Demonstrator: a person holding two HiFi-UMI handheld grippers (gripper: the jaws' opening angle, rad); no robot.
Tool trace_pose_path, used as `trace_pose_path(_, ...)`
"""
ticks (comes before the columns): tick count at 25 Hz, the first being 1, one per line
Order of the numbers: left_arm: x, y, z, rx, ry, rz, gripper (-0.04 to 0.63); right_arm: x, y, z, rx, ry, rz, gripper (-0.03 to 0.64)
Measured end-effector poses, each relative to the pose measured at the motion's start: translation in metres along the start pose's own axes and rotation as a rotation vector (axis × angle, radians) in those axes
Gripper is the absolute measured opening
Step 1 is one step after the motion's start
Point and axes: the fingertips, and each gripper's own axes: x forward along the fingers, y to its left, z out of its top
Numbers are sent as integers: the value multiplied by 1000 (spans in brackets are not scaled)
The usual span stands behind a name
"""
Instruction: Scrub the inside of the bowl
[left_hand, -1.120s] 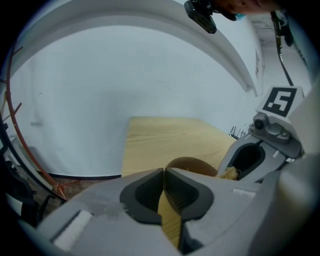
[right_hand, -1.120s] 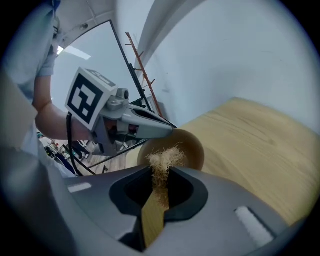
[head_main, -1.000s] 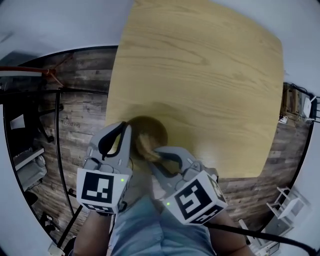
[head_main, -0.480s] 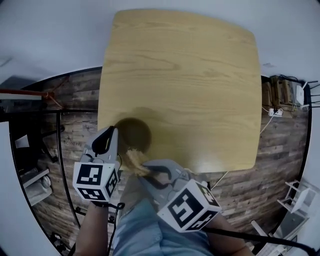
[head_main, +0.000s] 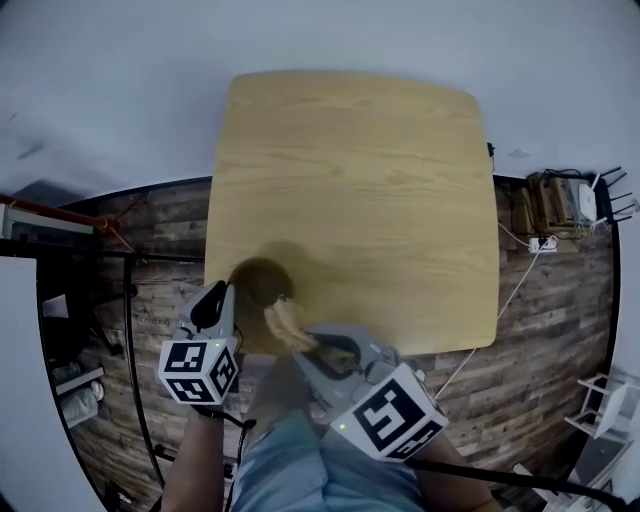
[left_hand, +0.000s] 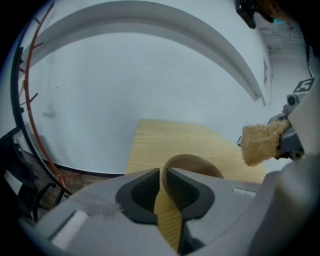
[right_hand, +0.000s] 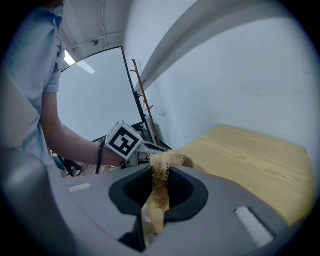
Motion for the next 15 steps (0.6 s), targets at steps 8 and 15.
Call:
trace_pose_path(8, -69, -17, 65, 13, -226, 81, 49, -42, -23, 33, -47, -161, -118, 58)
trace_pose_path(15, -150, -80, 133, 65, -477, 195, 20, -85, -17, 74, -132, -311, -121, 58)
